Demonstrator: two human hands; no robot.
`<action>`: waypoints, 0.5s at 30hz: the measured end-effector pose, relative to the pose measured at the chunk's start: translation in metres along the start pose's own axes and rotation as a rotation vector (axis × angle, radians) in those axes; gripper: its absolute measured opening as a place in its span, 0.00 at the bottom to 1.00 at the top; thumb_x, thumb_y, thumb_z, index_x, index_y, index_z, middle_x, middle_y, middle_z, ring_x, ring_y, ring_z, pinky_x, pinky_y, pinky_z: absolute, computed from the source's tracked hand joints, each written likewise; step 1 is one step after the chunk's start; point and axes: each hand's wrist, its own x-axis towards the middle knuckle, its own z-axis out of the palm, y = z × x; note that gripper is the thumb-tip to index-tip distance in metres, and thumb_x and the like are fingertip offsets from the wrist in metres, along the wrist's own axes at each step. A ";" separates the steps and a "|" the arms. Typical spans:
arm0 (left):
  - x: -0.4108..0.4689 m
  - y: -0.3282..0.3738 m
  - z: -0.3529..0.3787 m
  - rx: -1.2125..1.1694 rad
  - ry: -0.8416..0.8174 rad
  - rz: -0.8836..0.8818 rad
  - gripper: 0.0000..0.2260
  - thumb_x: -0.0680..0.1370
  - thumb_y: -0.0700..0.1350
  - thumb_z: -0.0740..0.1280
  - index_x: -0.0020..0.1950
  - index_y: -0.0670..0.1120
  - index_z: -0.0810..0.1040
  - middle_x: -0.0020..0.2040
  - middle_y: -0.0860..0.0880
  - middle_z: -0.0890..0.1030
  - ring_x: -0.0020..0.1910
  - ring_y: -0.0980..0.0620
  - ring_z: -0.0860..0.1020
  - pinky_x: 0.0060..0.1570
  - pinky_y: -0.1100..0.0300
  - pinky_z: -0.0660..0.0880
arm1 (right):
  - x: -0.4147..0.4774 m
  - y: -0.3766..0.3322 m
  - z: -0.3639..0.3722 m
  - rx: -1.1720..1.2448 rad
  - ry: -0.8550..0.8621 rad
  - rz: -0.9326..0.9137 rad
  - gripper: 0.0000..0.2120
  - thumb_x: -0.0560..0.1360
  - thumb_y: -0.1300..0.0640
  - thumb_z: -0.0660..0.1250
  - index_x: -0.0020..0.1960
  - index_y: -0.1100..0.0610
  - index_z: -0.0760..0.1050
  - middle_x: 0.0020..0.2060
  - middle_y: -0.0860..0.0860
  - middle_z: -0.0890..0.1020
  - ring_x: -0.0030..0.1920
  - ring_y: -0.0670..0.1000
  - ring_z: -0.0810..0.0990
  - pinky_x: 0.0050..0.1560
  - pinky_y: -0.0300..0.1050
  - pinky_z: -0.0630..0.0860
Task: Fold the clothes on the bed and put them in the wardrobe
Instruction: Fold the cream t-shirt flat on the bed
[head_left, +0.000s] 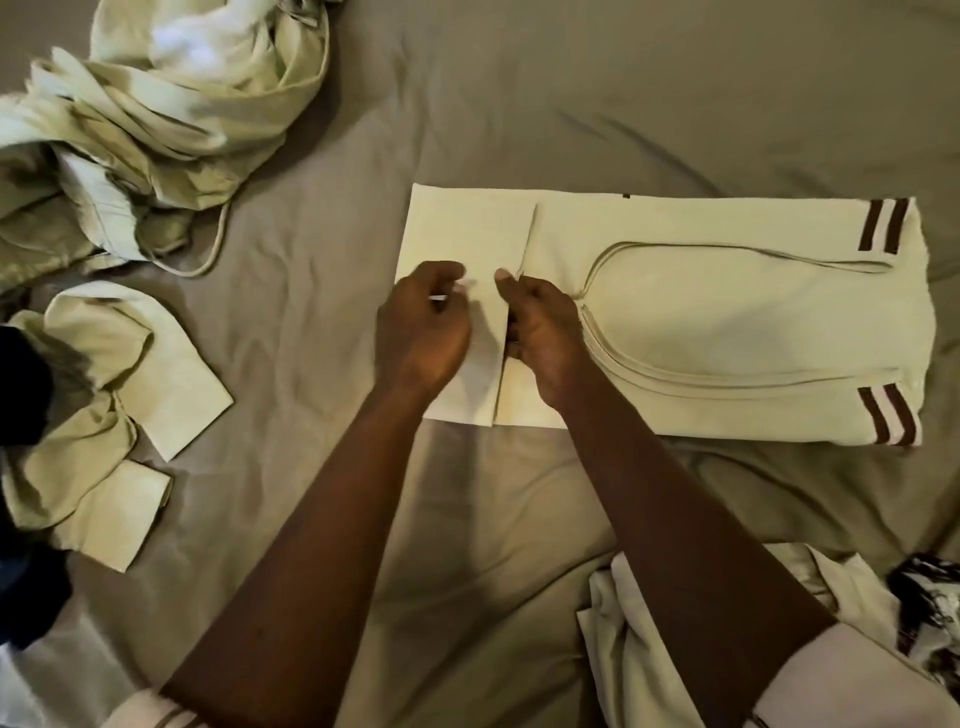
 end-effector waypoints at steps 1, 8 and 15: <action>0.003 -0.007 -0.006 0.055 0.081 -0.024 0.11 0.82 0.47 0.66 0.63 0.52 0.82 0.60 0.53 0.83 0.56 0.53 0.82 0.61 0.58 0.76 | 0.002 0.000 0.003 -0.074 0.056 -0.036 0.18 0.73 0.43 0.75 0.57 0.53 0.81 0.44 0.49 0.85 0.46 0.54 0.86 0.52 0.55 0.84; 0.033 -0.040 -0.018 0.174 -0.005 -0.225 0.28 0.77 0.58 0.73 0.72 0.47 0.70 0.66 0.48 0.78 0.63 0.46 0.78 0.61 0.54 0.73 | 0.002 -0.010 0.002 -0.622 0.257 -0.300 0.19 0.81 0.52 0.69 0.70 0.53 0.77 0.52 0.53 0.87 0.55 0.54 0.84 0.56 0.40 0.73; 0.026 -0.060 -0.012 -0.184 -0.006 -0.283 0.30 0.75 0.48 0.78 0.73 0.49 0.70 0.65 0.50 0.79 0.59 0.50 0.79 0.62 0.52 0.77 | -0.002 -0.001 0.004 -0.704 0.324 -0.401 0.20 0.80 0.50 0.69 0.71 0.51 0.76 0.50 0.52 0.87 0.54 0.55 0.84 0.57 0.46 0.77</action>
